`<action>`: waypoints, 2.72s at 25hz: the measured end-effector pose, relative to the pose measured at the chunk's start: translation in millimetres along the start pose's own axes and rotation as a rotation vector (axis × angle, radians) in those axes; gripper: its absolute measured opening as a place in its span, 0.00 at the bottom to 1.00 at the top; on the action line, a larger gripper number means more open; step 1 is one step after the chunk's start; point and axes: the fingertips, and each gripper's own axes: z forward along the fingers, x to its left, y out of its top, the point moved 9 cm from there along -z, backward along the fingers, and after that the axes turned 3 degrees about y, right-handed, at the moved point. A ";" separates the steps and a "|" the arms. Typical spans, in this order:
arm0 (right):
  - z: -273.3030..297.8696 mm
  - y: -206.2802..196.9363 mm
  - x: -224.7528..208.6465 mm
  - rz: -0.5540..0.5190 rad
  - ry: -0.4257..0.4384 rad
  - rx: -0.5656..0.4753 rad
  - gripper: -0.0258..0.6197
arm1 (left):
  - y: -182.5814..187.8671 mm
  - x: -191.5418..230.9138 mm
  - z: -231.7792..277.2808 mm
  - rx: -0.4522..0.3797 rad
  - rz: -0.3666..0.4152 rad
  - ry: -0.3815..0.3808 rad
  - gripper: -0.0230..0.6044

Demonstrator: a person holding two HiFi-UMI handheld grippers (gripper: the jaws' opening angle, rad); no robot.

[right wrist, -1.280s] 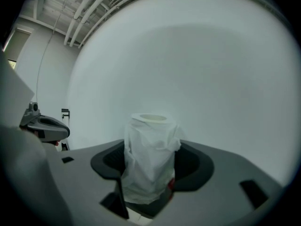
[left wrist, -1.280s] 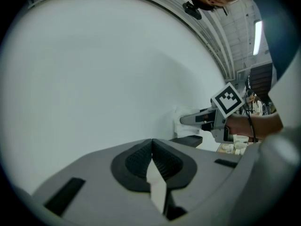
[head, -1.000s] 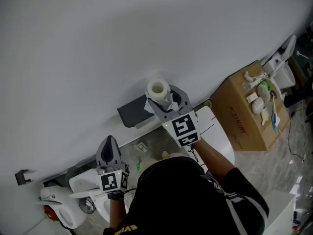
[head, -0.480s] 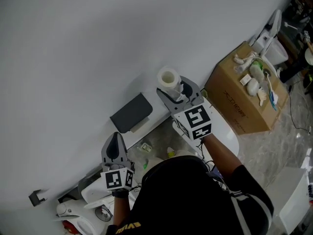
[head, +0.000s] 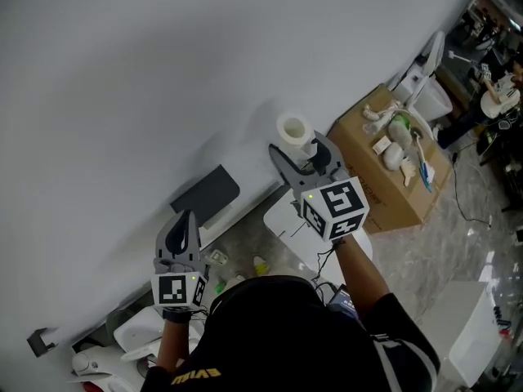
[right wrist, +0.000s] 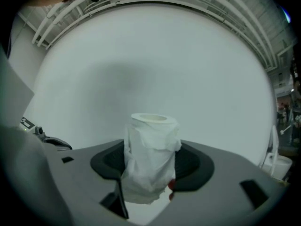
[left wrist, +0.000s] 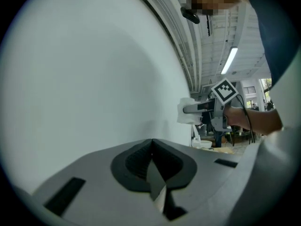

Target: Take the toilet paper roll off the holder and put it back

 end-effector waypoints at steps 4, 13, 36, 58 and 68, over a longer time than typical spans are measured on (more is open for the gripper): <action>-9.8 17.5 8.3 -0.017 -0.030 -0.010 0.46 | 6.5 5.1 2.7 -0.012 -0.009 -0.061 0.05; -37.7 5.7 17.2 0.029 -0.110 0.026 0.46 | -2.7 2.0 11.1 -0.007 -0.039 -0.165 0.05; -110.1 -5.3 119.8 0.005 -0.055 0.035 0.46 | -21.7 -24.8 -91.4 -0.014 -0.054 -0.178 0.05; -236.4 -44.4 117.9 0.022 0.171 -0.008 0.46 | -11.1 -137.7 -218.5 -0.021 0.019 0.132 0.05; -218.3 -41.0 132.2 0.011 0.167 -0.014 0.46 | -10.7 -112.7 -214.7 -0.038 0.016 0.139 0.05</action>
